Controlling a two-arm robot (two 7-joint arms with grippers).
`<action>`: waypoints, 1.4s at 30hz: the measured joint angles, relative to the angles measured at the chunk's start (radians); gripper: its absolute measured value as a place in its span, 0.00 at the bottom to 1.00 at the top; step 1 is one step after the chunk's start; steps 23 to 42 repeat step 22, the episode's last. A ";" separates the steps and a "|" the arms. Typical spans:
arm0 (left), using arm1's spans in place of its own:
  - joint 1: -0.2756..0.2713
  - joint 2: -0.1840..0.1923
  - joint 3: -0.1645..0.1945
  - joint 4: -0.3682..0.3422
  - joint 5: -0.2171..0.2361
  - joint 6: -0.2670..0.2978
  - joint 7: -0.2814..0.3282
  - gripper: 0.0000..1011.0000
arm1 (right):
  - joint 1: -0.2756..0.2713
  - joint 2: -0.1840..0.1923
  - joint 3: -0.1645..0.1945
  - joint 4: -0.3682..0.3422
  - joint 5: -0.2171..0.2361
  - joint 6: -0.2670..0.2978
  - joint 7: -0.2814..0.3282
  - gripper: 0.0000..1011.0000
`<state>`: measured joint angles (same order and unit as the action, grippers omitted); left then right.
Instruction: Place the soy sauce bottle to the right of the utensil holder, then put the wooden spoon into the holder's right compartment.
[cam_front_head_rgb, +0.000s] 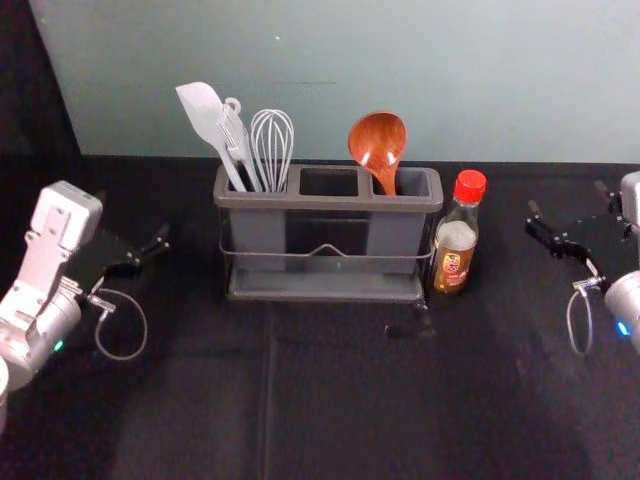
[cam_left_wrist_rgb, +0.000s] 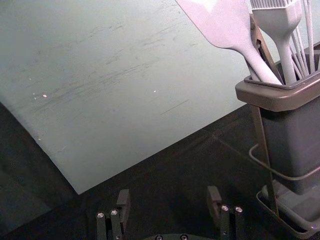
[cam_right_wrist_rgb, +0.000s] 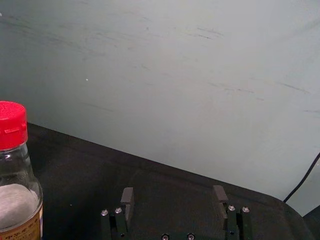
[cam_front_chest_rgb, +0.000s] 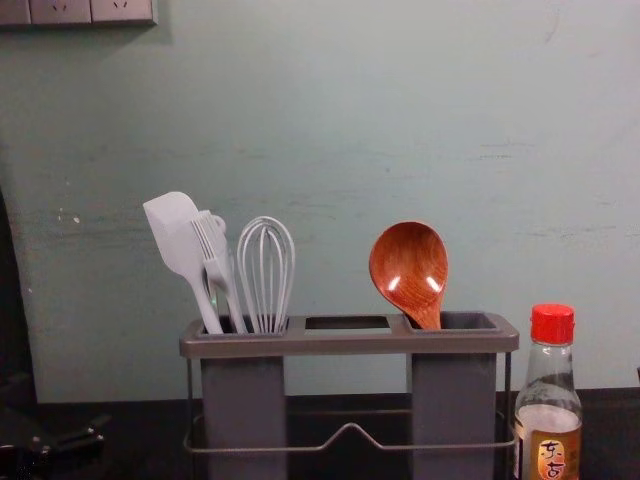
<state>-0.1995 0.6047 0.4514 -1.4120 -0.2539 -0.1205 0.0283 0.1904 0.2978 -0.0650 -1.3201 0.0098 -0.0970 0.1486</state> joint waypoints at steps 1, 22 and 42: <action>0.000 0.000 0.000 0.000 0.000 0.000 0.000 0.99 | 0.000 0.000 0.000 0.000 0.000 0.001 0.000 0.99; 0.000 0.000 0.000 0.000 0.000 0.000 0.000 0.99 | 0.001 0.002 -0.003 0.000 -0.001 0.005 0.001 0.99; 0.000 0.000 0.000 0.000 0.000 0.000 0.000 0.99 | 0.001 0.002 -0.003 0.000 -0.001 0.005 0.001 0.99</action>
